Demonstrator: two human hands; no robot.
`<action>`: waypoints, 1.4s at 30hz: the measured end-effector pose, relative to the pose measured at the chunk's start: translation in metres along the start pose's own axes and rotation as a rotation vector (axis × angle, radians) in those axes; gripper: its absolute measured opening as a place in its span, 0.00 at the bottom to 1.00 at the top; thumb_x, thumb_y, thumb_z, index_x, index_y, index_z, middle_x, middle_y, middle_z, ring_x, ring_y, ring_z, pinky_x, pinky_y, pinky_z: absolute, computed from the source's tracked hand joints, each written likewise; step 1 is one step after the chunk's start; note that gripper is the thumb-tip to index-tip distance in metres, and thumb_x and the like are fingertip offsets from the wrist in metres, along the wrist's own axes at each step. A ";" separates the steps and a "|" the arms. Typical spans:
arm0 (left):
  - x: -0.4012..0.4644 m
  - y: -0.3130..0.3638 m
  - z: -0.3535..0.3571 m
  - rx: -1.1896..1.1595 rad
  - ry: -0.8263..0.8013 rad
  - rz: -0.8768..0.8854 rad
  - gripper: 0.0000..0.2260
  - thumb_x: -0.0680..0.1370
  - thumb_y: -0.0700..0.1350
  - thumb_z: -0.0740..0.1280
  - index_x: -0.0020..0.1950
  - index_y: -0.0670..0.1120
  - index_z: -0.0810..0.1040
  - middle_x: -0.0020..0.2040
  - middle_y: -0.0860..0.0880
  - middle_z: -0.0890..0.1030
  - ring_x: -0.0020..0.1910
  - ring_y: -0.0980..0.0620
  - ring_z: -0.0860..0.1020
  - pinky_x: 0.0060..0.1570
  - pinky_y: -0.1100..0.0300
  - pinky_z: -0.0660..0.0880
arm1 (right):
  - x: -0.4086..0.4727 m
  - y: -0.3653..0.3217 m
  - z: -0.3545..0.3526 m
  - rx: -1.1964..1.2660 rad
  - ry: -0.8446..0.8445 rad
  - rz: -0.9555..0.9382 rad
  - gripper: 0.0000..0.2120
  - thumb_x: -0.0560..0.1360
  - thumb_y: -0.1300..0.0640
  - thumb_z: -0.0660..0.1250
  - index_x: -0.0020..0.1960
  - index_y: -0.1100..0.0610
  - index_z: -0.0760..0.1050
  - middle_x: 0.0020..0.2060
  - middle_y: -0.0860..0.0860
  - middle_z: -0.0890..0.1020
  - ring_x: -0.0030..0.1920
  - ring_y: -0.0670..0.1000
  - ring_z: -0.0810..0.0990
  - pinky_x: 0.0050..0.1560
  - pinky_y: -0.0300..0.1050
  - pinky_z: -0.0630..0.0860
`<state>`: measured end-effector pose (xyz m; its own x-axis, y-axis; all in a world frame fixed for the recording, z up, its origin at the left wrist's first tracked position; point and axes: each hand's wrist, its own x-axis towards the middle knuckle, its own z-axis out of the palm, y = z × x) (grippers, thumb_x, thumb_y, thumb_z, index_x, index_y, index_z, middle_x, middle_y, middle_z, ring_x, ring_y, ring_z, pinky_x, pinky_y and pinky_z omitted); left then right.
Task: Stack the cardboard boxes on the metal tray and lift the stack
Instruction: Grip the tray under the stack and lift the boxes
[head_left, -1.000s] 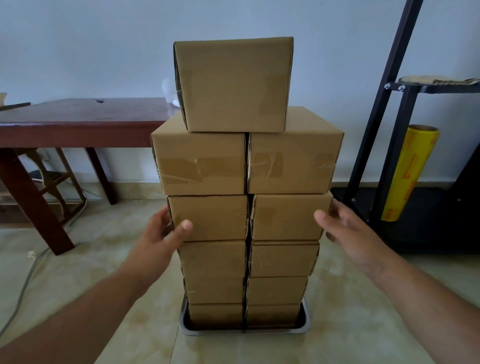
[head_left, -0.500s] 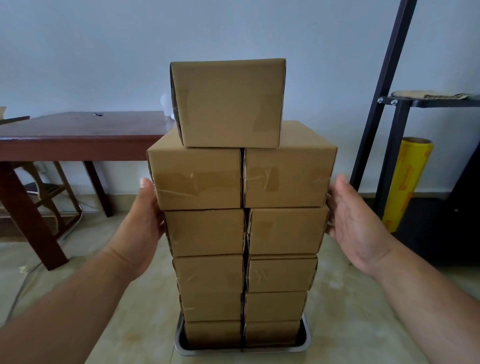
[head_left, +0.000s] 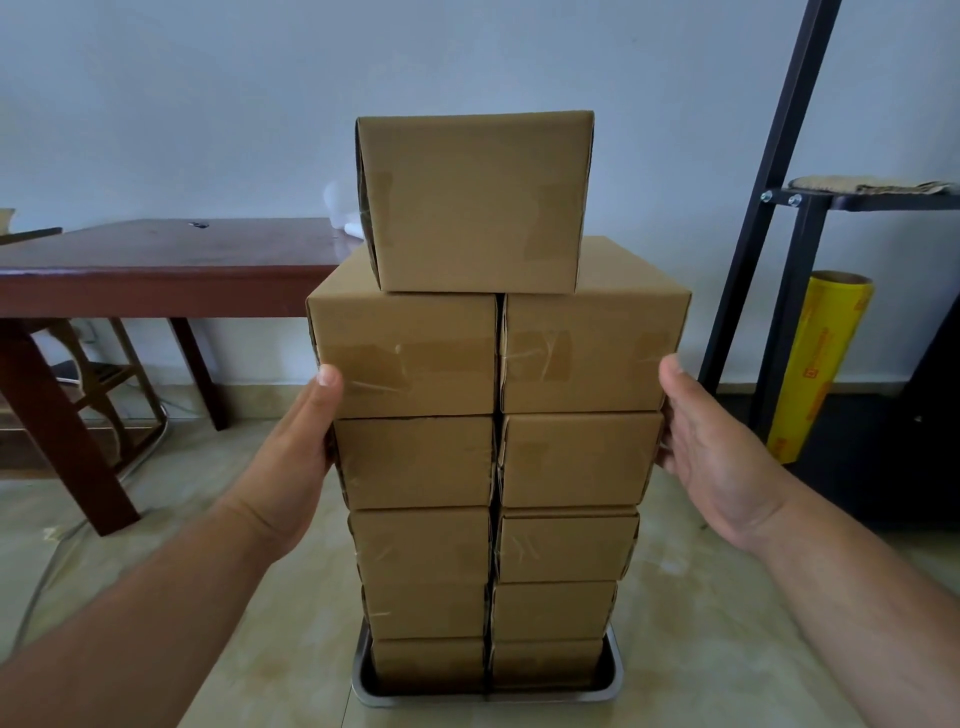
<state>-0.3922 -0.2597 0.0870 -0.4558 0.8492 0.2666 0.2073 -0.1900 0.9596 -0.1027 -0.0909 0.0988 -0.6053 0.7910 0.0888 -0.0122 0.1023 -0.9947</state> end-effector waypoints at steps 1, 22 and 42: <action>0.000 -0.001 -0.001 0.004 0.001 -0.006 0.28 0.81 0.68 0.51 0.77 0.60 0.70 0.71 0.60 0.78 0.71 0.60 0.75 0.70 0.54 0.69 | 0.000 0.000 0.000 -0.005 -0.002 -0.003 0.22 0.77 0.27 0.55 0.67 0.30 0.74 0.66 0.36 0.81 0.70 0.44 0.76 0.77 0.58 0.64; -0.005 0.102 0.013 0.770 0.332 0.332 0.32 0.79 0.54 0.69 0.82 0.56 0.62 0.73 0.60 0.67 0.72 0.59 0.64 0.69 0.54 0.63 | -0.036 -0.079 0.019 -0.809 0.381 -0.641 0.34 0.79 0.34 0.62 0.81 0.40 0.56 0.82 0.40 0.56 0.82 0.43 0.54 0.79 0.55 0.57; -0.007 0.098 0.024 0.704 0.173 0.275 0.36 0.78 0.56 0.67 0.83 0.63 0.55 0.80 0.65 0.61 0.84 0.48 0.49 0.80 0.44 0.51 | -0.011 -0.079 0.040 -1.309 0.157 -0.540 0.37 0.79 0.31 0.50 0.84 0.40 0.41 0.83 0.41 0.41 0.83 0.44 0.40 0.80 0.53 0.36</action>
<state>-0.3482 -0.2727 0.1768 -0.4252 0.7168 0.5527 0.8074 0.0244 0.5895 -0.1271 -0.1319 0.1740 -0.6691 0.5246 0.5265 0.5752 0.8141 -0.0802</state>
